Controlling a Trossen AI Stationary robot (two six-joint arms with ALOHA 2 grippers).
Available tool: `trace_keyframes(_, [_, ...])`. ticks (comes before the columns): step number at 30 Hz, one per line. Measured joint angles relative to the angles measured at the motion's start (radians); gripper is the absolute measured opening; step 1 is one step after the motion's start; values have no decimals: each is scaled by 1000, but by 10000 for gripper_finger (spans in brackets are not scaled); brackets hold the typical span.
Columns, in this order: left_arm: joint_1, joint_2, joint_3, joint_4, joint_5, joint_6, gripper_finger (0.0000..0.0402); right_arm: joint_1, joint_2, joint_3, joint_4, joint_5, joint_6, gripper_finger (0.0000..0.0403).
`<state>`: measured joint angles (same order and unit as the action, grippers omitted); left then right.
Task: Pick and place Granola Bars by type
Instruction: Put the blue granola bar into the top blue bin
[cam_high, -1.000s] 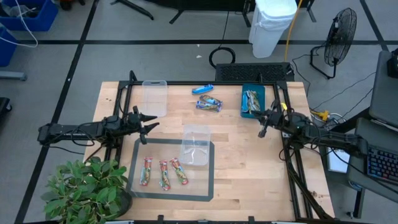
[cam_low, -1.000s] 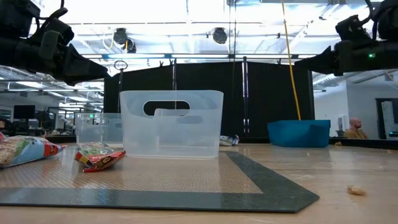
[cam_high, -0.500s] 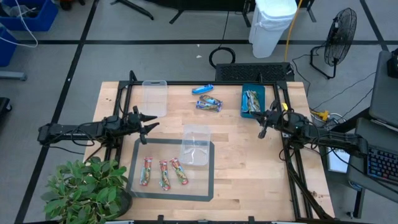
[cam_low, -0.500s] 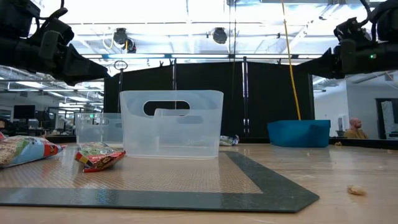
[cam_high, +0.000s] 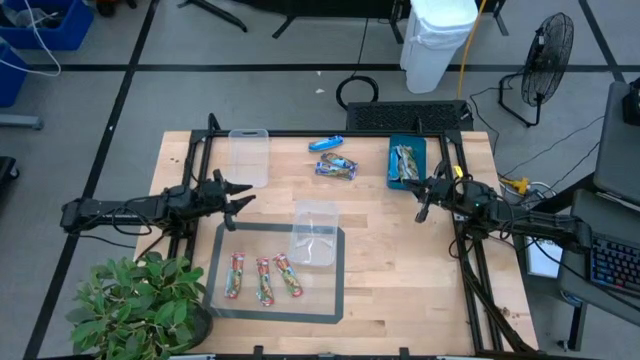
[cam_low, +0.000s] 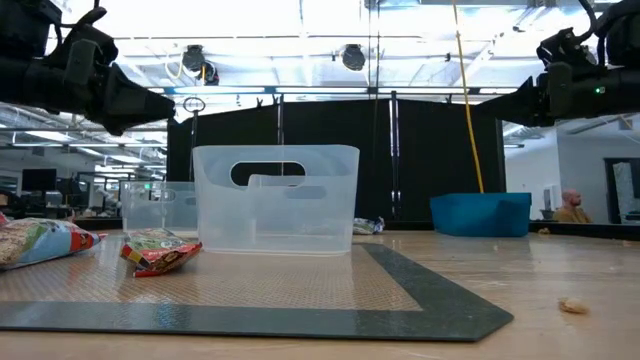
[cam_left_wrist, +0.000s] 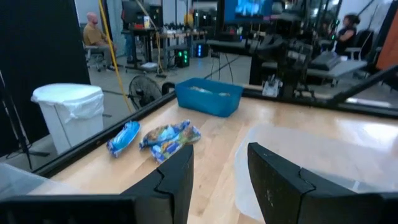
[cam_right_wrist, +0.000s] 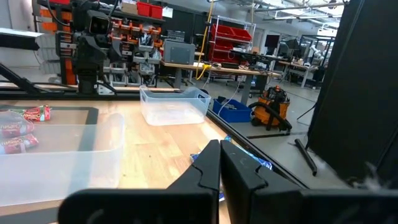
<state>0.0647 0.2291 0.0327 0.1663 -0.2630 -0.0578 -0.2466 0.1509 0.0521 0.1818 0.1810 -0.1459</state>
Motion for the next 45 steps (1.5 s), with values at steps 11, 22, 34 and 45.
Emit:
trace_keyframes(11, [0, 0, 0, 39, -25, -37, 157, 0, 0, 0, 0, 0, 0, 2])
trace_keyframes(22, [64, 98, 177, 20, -138, -95, 157, 0, 0, 0, 0, 0, 0, 4])
trace_keyframes(34, [312, 915, 819, -258, -100, 77, 157, 0, 0, 0, 0, 0, 2, 4])
trace_keyframes(45, [482, 1486, 1223, -429, 144, 118, 157, 0, 0, 0, 0, 0, 3, 4])
